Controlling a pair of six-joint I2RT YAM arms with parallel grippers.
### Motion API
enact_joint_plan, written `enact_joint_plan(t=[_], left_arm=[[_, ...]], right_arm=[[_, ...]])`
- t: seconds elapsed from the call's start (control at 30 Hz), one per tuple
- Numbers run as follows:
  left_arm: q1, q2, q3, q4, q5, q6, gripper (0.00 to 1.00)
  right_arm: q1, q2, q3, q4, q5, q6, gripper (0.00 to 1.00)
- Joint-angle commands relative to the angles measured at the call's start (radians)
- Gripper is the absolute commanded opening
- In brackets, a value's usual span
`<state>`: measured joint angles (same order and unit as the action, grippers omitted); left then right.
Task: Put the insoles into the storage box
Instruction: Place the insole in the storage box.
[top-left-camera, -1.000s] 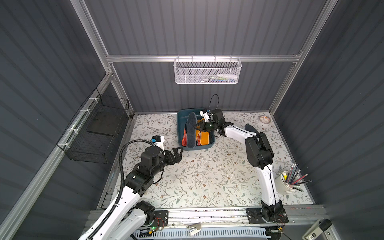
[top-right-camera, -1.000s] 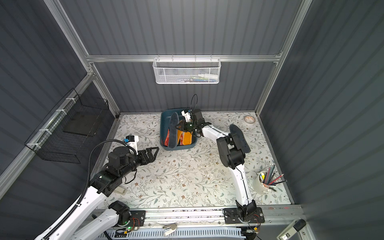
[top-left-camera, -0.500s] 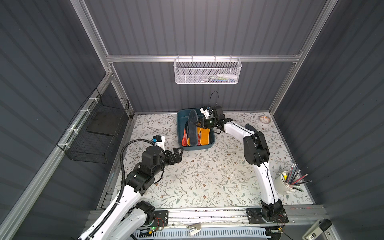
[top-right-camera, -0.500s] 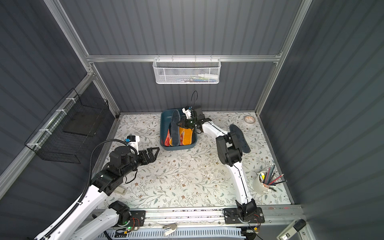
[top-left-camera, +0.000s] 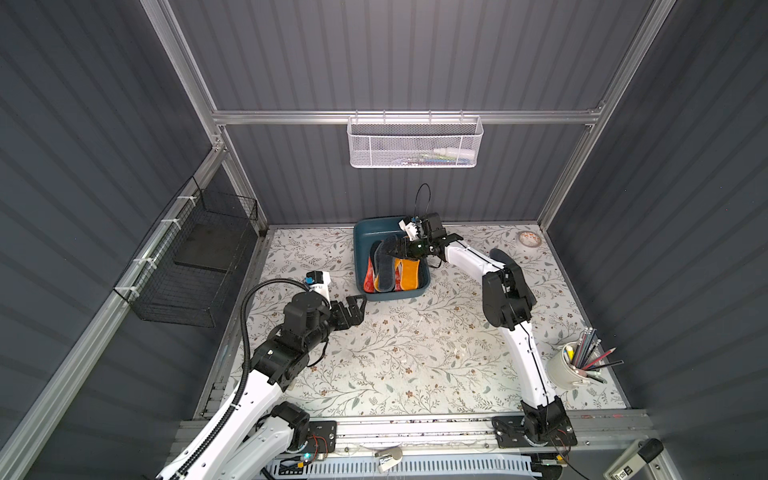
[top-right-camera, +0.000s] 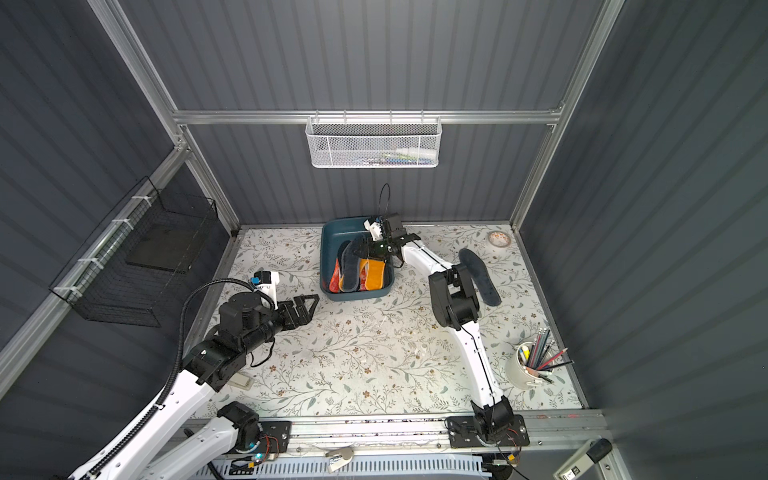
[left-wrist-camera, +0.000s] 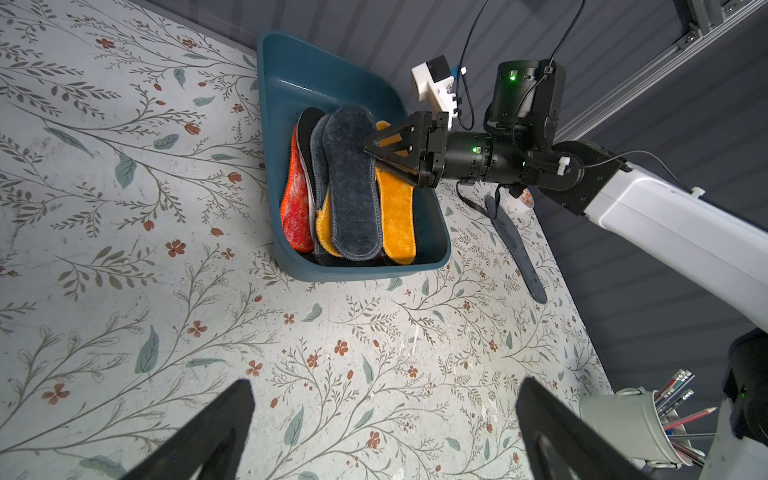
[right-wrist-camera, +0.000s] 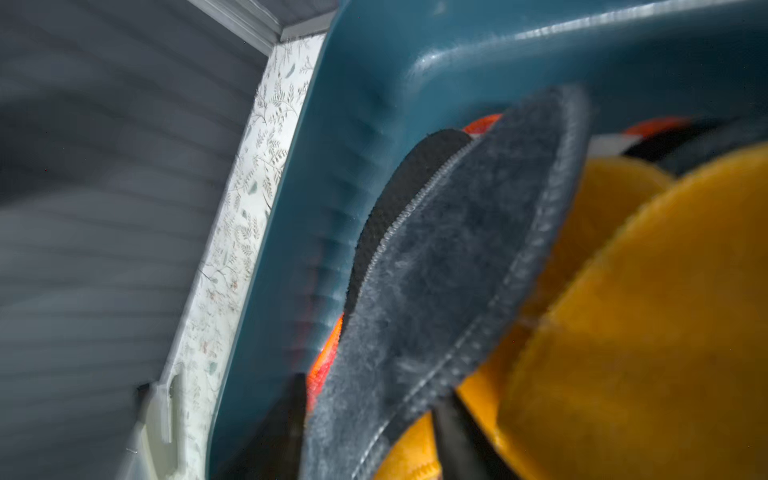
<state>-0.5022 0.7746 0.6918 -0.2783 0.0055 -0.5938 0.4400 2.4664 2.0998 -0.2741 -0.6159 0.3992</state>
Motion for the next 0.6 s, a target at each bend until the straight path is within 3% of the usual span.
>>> enact_joint_plan(t=[0.0,0.17,0.23,0.33,0.57], left_arm=[[0.001,-0.009,0.012,-0.025,-0.013,0.020,1.00],[0.001,-0.018,0.015,-0.032,-0.024,0.023,1.00],[0.001,-0.019,0.015,-0.028,-0.025,0.025,1.00],[0.001,-0.014,0.015,-0.018,-0.022,0.026,1.00],[0.001,0.020,0.008,0.036,-0.008,0.026,1.00]], right_arm=[[0.002,-0.101,0.002,-0.037,0.085,-0.065,0.66],[0.001,-0.289,-0.137,-0.002,0.219,-0.119,0.89],[-0.001,-0.357,-0.190,0.000,0.262,-0.136,0.93],[-0.010,-0.488,-0.328,0.018,0.330,-0.138,0.98],[-0.125,-0.873,-0.869,0.173,0.372,0.014,0.99]])
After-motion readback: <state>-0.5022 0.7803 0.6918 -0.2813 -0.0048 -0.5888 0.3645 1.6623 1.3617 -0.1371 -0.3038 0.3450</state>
